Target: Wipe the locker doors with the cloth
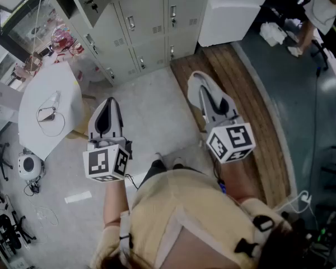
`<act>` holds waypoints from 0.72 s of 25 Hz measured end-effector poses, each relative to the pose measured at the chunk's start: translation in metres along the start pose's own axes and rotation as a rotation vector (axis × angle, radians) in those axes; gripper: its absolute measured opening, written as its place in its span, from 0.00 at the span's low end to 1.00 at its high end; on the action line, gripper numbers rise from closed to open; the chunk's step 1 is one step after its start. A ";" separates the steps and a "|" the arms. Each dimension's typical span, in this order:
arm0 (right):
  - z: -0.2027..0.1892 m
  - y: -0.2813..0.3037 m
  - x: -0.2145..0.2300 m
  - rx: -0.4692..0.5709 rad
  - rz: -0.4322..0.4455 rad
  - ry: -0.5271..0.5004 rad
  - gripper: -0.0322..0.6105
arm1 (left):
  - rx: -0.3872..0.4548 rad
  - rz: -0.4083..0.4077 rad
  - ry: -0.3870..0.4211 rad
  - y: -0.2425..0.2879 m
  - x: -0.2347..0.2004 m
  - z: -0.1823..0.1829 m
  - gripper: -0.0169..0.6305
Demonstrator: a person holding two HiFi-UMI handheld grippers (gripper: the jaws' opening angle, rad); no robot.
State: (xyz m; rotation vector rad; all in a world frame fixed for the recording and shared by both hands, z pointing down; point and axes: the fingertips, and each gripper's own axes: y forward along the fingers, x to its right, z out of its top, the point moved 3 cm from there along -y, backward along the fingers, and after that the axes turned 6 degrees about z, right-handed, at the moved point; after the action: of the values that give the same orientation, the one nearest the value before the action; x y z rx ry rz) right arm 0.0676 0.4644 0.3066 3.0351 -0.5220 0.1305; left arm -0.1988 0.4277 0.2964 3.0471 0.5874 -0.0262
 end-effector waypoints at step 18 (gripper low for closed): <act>-0.019 0.025 0.015 -0.018 0.026 -0.005 0.06 | -0.040 -0.044 -0.043 0.038 0.013 -0.022 0.03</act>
State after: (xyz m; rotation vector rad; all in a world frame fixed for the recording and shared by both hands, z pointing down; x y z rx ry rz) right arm 0.0722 0.4374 0.3276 3.0127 -0.5593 0.1194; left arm -0.1729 0.3981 0.3195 2.9872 0.6433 -0.0799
